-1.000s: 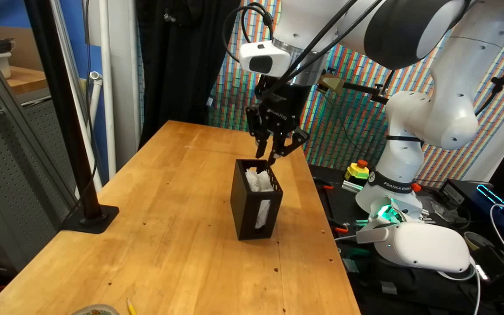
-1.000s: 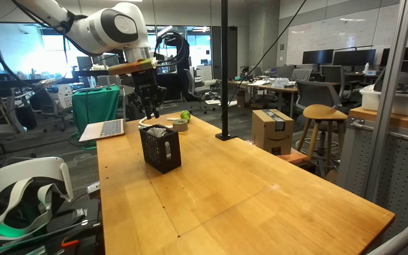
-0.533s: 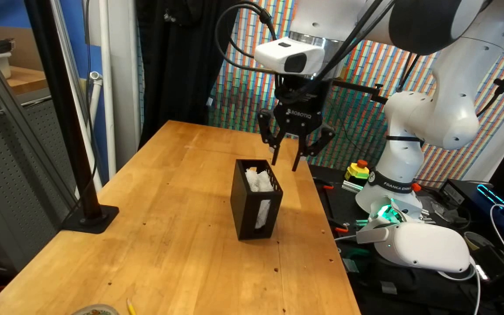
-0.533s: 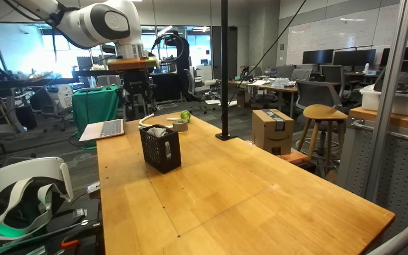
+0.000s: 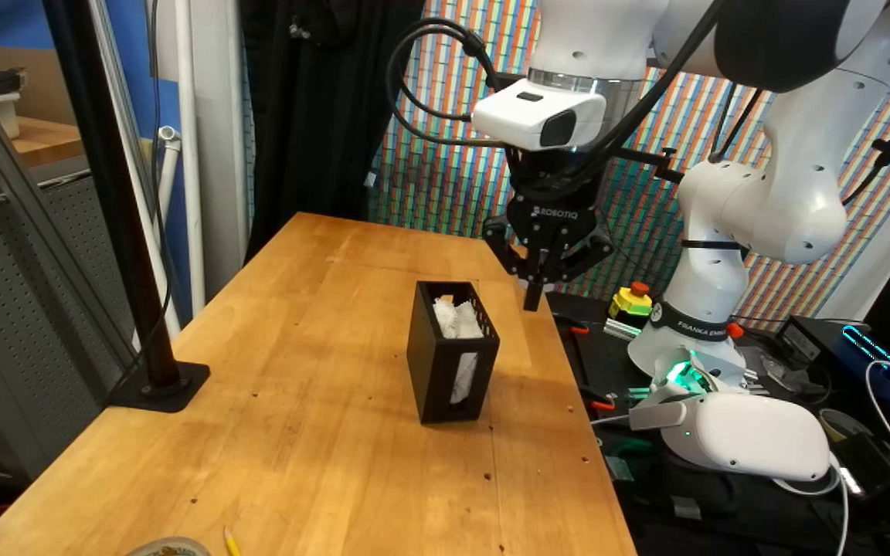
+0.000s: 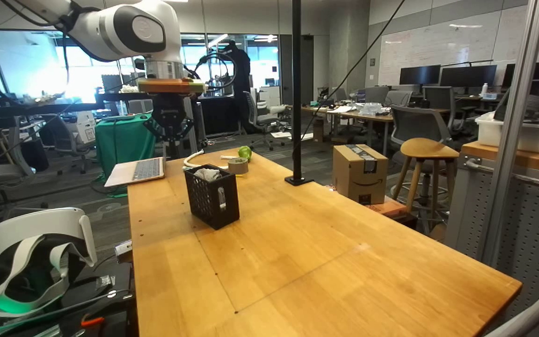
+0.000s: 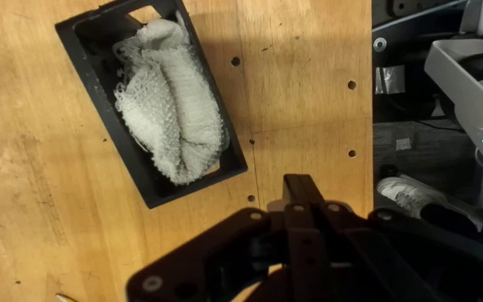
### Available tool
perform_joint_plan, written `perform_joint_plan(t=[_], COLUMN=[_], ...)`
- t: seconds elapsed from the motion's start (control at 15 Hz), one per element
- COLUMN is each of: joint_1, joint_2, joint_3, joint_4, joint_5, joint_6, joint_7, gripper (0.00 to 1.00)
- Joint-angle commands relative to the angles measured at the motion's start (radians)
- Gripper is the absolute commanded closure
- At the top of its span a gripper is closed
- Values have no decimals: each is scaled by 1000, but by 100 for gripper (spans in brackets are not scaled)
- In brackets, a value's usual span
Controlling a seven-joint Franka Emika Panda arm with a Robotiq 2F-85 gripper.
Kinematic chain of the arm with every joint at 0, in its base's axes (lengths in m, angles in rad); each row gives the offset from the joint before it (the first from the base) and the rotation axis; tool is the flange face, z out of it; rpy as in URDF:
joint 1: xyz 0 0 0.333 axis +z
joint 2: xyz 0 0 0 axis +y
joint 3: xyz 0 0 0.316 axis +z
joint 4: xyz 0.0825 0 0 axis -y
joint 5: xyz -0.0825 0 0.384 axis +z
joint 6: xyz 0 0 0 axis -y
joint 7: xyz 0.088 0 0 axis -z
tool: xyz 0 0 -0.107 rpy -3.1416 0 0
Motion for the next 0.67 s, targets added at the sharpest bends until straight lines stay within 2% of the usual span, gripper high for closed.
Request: perform_joint_plan(t=[0.0, 0.2, 0.4, 0.6], joint_1=[-5, -25, -43, -51], joint_2=[-3, 4, 18, 38], joint_3=[1, 5, 4, 5], joint_4=[-5, -13, -14, -8], joint_5=[9, -58, -139, -141], joint_6=[81, 152, 166, 148], joint_7=[85, 244, 421, 592], gripper=[99, 99, 99, 100])
